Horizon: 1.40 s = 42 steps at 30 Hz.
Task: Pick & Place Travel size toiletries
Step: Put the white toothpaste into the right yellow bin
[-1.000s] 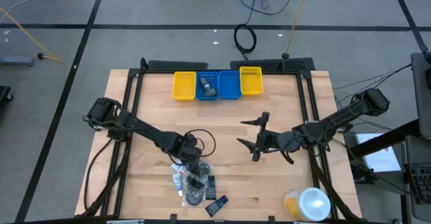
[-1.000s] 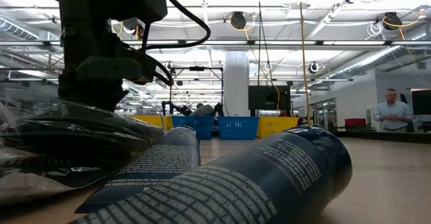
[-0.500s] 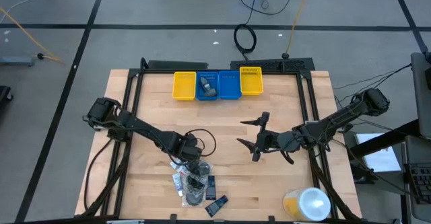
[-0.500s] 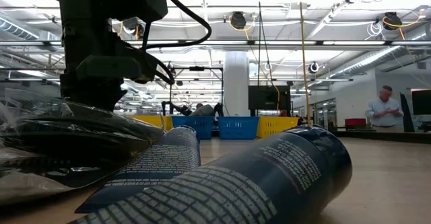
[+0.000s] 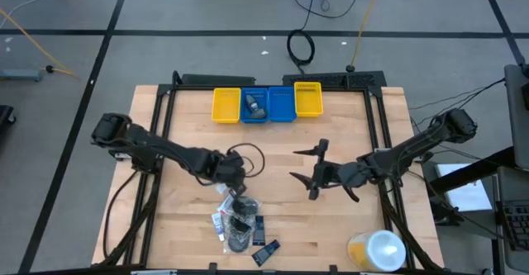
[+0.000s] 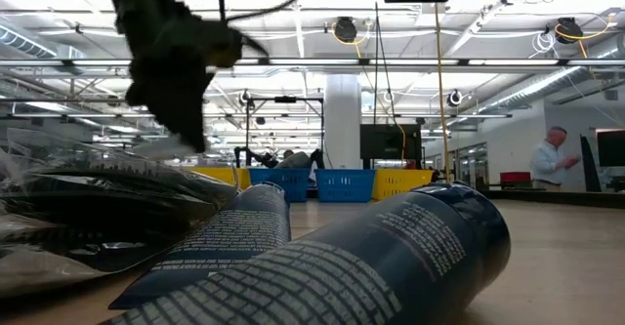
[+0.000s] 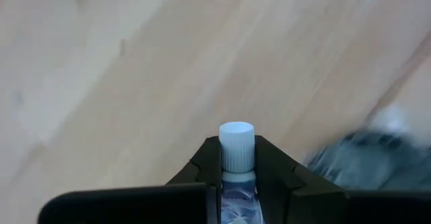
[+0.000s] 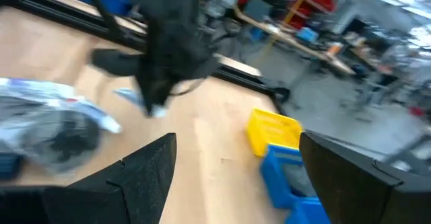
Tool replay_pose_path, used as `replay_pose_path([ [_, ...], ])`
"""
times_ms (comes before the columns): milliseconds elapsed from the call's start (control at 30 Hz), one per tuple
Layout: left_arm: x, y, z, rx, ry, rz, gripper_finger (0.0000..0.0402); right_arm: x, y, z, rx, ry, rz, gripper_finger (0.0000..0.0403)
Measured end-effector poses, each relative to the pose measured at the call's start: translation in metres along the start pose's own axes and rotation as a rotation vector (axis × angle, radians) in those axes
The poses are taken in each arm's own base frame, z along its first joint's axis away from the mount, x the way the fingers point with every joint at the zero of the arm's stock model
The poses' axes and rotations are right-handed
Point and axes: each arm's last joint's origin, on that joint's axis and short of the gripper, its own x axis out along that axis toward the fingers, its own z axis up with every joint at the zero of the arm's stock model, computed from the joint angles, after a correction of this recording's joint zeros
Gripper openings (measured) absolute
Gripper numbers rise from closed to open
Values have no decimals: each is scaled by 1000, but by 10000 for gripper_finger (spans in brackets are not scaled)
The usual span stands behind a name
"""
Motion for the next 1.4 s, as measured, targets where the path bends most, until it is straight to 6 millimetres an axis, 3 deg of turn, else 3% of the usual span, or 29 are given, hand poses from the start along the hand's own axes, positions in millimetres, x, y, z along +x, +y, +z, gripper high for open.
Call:
replay_pose_path([
  [167, -25, -1, 22, 61, -235, -104, 56, 7, 4, -4, 35, 0, 98, 309],
  [600, -68, -13, 71, 267, -811, -203, 53, 16, -5, -3, 181, -24, 46, 309],
  [967, -83, -16, 86, 216, -1063, -133, 46, 25, -18, 0, 277, -88, -20, 296],
  [1400, -77, -22, 95, 225, -1187, -55, 47, 55, -32, -12, 383, -123, -128, 261],
])
